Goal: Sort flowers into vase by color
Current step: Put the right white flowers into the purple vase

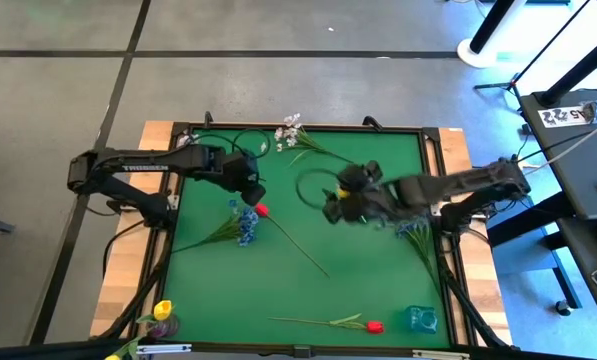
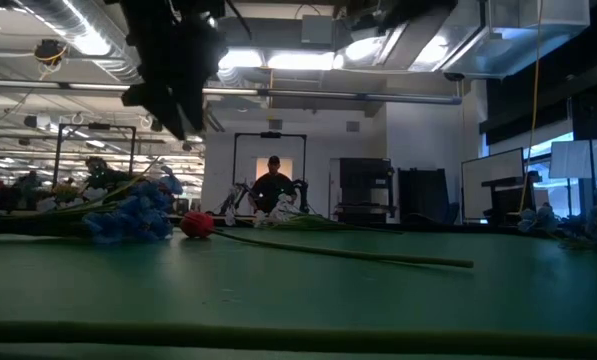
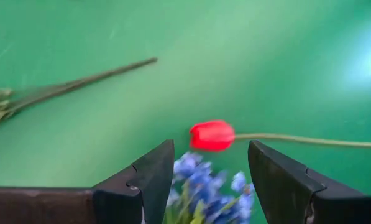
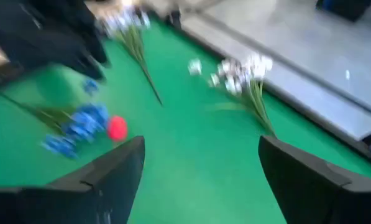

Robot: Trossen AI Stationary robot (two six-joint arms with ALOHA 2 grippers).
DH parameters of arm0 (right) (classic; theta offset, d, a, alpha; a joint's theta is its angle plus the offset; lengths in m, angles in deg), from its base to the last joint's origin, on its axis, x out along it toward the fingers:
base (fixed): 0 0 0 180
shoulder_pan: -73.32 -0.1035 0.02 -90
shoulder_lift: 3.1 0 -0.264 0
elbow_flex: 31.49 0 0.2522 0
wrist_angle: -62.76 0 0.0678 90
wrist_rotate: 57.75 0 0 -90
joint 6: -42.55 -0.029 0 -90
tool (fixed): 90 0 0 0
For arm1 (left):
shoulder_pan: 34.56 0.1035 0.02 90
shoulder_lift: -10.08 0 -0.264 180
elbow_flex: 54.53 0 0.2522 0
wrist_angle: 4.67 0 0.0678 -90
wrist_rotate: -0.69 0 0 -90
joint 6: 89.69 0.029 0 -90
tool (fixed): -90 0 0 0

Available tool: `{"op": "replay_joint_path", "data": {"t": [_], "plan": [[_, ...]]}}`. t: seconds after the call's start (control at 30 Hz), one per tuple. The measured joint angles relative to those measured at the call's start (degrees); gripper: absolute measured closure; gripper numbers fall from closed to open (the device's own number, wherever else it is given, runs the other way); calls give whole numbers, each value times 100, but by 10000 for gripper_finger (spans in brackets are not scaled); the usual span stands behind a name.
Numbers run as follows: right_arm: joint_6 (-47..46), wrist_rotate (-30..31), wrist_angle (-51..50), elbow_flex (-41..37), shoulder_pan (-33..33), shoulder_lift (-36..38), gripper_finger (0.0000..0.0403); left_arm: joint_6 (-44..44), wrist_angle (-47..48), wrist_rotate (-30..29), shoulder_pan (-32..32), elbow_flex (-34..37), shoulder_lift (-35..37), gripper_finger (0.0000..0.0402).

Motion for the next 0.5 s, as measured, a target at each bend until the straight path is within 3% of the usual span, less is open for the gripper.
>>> {"op": "replay_joint_path", "data": {"t": [0.27,0.37,0.5], "plan": [[2384,-2336,1224,-881,2611,-425,132,143,-366,-108,4,0,43,202],[2853,-3187,1846,-1248,3470,-817,148,159,-500,-291,31,0,43,202],[3258,-3560,2197,-1520,4189,-1274,171,175,-1182,-444,180,0,43,202]]}}
